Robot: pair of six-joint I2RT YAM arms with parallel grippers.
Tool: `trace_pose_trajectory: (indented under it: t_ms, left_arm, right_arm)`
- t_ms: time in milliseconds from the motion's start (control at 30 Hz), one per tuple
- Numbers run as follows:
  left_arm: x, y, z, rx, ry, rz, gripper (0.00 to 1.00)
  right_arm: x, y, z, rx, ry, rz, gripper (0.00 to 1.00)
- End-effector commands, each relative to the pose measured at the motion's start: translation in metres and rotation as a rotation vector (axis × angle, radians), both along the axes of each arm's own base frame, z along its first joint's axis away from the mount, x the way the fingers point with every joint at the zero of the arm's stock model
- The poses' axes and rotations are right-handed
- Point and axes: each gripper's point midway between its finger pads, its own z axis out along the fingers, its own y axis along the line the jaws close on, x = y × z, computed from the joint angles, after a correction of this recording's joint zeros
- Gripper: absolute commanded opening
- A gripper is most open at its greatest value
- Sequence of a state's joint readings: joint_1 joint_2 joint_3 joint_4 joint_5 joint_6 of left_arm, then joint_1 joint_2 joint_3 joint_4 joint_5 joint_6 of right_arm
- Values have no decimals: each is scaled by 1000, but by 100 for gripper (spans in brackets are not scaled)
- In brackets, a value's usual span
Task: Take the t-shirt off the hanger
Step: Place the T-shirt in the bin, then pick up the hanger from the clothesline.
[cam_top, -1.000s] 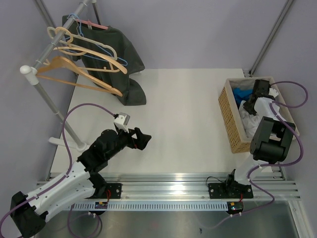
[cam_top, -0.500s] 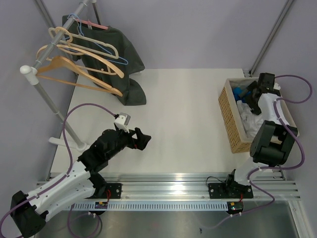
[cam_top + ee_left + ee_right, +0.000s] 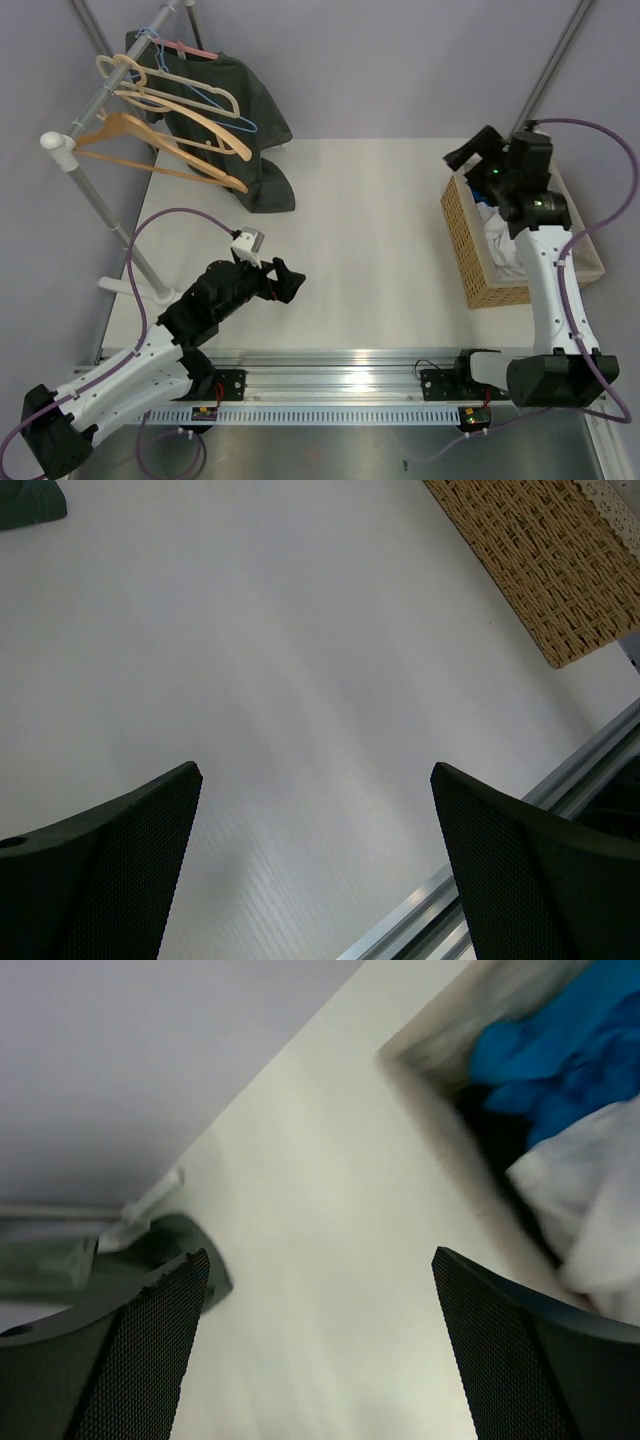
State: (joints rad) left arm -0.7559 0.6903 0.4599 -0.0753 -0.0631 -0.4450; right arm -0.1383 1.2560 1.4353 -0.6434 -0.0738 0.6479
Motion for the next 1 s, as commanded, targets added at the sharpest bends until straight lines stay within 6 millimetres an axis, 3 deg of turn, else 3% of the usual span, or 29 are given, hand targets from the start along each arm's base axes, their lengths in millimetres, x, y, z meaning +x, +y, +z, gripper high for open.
trace_pose_trajectory:
  t_ms: [0, 33, 67, 100, 167, 233, 267, 300, 367, 400, 667, 867, 967]
  left_arm:
    - [3, -10, 34, -70, -73, -26, 99]
    - [3, -10, 32, -67, -72, -26, 99]
    - [3, -9, 32, -66, -73, -25, 99]
    - [4, -9, 33, -66, -75, -24, 99]
    - [5, -8, 33, -64, -79, -17, 99]
    - [6, -7, 33, -65, -78, -5, 99]
    - [6, -7, 35, -71, -77, 1, 99]
    - [7, -7, 36, -77, -78, 5, 99]
    - [9, -8, 44, -99, -78, 14, 99]
    - [9, -10, 49, -111, -79, 9, 99]
    - [11, -28, 81, -125, -96, -58, 99]
    - [30, -21, 136, -136, -164, 33, 99]
    - [41, -31, 164, -121, -176, 27, 99]
  right_arm:
    - [-2, 84, 3, -15, -76, 210, 100]
    - [-11, 115, 1, -25, -87, 291, 99]
    - [-17, 129, 13, -18, -154, 331, 100]
    - [-23, 140, -6, -14, -135, 364, 100]
    - [-41, 167, -18, -17, -169, 440, 99]
    - [-52, 179, -27, -54, -181, 474, 99]
    - [-63, 194, -27, -59, -202, 524, 100]
    - [-69, 199, -41, -64, -187, 555, 100]
    - [-77, 210, -38, -51, -245, 611, 100]
    - [-84, 217, -52, -34, -235, 662, 100]
    - [-88, 239, -56, 11, -271, 783, 100]
    - [-98, 229, -51, 7, -316, 756, 100]
    - [-101, 224, -50, 14, -335, 737, 100]
